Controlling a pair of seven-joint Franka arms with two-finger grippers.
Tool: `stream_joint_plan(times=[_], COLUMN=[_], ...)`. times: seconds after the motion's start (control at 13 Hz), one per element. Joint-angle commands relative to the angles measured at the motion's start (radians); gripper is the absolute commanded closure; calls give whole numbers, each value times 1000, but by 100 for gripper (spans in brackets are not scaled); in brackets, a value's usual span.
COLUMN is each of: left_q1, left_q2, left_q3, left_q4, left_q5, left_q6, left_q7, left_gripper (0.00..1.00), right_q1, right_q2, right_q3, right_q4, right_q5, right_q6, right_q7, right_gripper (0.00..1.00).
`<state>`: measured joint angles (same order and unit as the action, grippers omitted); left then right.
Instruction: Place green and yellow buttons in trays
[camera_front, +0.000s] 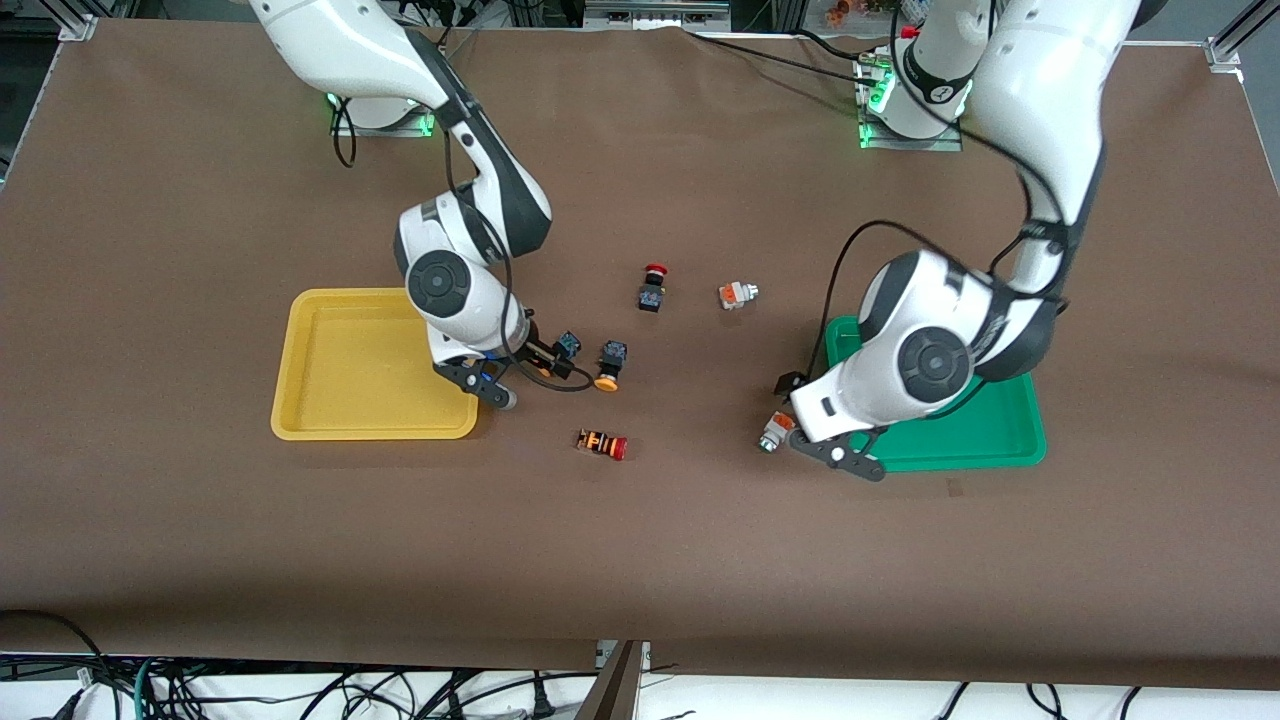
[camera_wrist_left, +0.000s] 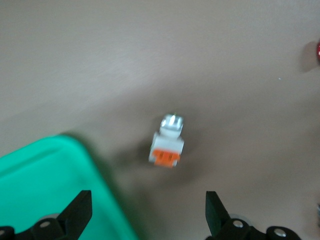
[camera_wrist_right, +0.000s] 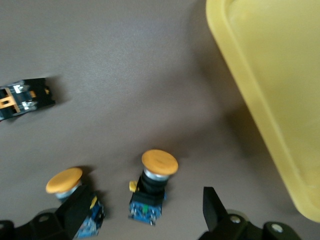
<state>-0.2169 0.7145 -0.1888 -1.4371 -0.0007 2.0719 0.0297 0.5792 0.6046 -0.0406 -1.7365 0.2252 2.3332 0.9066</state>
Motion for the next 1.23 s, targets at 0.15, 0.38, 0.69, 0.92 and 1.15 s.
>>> stream_joint_plan(times=[0.15, 0.38, 0.69, 0.92, 1.15], left_q1=[-30, -35, -35, -33, -41], left_q2=[94, 135, 151, 137, 79], left_q3=[5, 5, 5, 3, -12], left_q4=[41, 32, 18, 20, 30], left_q5=[45, 48, 48, 48, 47], left_q6=[117, 139, 151, 143, 61], left_q7=[125, 142, 151, 234, 233], left_gripper=[0, 0, 66, 100, 100], right_q1=[22, 34, 42, 41, 19], right_q2=[82, 83, 78, 67, 3], right_q3=[-7, -5, 1, 7, -57], right_q4=[12, -9, -34, -43, -6], right_q5=[22, 20, 22, 22, 16], right_q6=[143, 147, 140, 129, -48], right_q7=[14, 37, 46, 25, -162], right_gripper=[1, 13, 50, 83, 85])
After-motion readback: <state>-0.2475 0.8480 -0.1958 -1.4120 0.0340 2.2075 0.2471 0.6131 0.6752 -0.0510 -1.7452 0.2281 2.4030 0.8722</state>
